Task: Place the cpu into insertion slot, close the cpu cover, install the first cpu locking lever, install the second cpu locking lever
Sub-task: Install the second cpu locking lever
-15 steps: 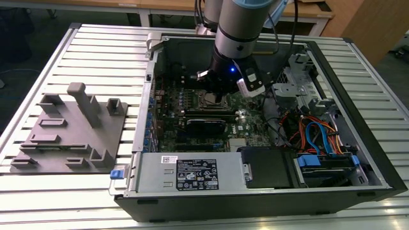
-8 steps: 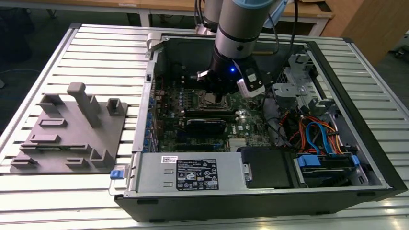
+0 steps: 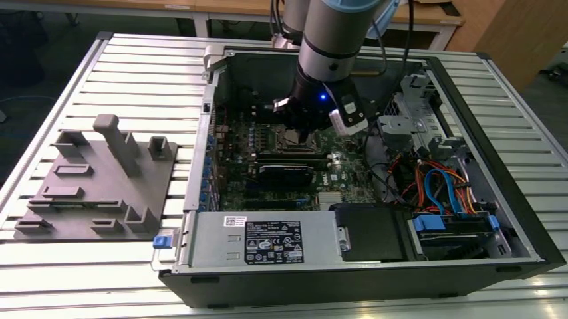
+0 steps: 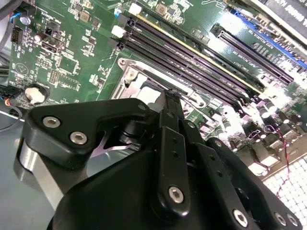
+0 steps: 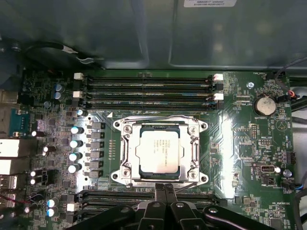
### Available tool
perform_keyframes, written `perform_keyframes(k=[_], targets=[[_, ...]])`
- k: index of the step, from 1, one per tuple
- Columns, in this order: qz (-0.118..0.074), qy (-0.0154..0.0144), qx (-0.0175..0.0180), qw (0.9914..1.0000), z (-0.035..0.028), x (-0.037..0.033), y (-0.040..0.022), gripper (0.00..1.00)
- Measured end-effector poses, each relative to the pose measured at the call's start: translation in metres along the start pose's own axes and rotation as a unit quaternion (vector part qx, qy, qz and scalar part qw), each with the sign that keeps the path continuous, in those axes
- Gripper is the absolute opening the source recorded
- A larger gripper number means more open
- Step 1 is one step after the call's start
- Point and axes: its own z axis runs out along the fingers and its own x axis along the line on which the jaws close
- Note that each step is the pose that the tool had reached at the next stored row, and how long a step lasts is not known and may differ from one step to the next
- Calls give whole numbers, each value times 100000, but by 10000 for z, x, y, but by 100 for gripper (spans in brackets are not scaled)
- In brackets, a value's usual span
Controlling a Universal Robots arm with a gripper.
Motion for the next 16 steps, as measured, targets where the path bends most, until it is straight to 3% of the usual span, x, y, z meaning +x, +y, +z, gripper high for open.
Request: perform_keyframes(k=[2, 9, 16], targets=[[-109, 197, 9, 100000, 0, 1, -1, 11], [-122, 237, -28, 100000, 10, 4, -23, 11], [-123, 286, -74, 99999, 43, 56, -28, 11]])
